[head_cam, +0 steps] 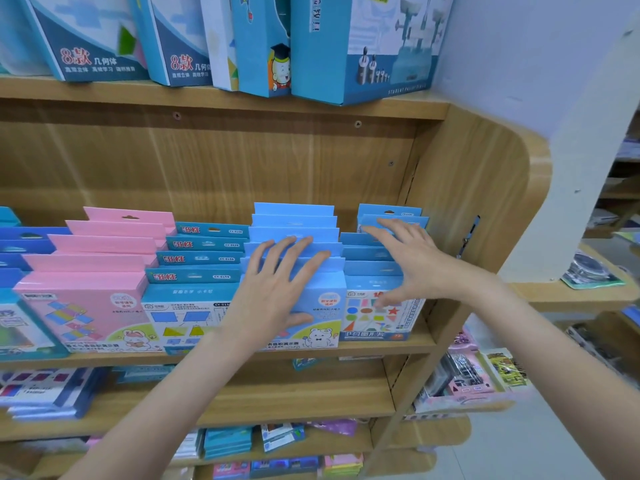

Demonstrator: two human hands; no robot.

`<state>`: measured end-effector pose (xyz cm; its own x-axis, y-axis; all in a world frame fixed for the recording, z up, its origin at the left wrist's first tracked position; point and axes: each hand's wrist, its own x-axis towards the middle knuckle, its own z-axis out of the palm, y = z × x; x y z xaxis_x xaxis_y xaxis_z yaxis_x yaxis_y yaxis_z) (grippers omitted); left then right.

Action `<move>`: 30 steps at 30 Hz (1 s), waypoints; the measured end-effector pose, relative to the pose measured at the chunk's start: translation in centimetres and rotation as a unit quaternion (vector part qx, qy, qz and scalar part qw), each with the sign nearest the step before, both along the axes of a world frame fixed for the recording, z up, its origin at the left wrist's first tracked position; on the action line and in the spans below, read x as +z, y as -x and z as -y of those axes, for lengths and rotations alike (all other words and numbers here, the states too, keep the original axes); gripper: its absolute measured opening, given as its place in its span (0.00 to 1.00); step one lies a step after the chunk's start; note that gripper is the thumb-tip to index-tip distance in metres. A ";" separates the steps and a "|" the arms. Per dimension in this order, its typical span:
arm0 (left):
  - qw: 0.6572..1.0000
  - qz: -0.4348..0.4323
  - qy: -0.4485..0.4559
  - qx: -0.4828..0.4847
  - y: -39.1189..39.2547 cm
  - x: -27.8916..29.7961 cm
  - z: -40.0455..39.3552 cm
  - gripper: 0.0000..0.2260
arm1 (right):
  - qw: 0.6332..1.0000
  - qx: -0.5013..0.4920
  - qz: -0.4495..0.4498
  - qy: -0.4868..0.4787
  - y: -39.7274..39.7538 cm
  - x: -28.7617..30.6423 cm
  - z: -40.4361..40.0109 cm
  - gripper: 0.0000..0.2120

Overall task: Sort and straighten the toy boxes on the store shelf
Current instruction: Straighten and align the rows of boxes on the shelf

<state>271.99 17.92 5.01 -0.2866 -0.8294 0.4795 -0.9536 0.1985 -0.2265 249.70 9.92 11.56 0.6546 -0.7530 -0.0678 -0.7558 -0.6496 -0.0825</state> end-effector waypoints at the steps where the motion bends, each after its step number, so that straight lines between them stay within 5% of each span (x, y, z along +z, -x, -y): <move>1: 1.000 0.001 -0.001 0.001 0.0 0.0 0.0 0.49 | 1.000 0.009 -0.011 -0.008 -0.2 0.1 0.3 0.55; 7: 1.000 0.001 0.003 0.000 0.0 0.1 -0.1 0.49 | 0.995 0.044 -0.050 0.076 -0.5 -1.5 0.5 0.50; 23: 1.000 -0.002 -0.019 -0.006 0.1 0.3 0.1 0.51 | 0.994 0.042 -0.081 0.052 -0.7 -1.3 -0.4 0.50; 27: 0.999 -0.032 -0.012 -0.019 0.3 1.0 -0.1 0.45 | 0.998 0.035 -0.017 -0.056 -0.2 1.3 -0.8 0.46; 30: 0.998 -0.060 -0.017 -0.031 1.9 1.7 0.2 0.42 | 0.990 0.013 0.102 -0.094 0.5 4.2 0.1 0.32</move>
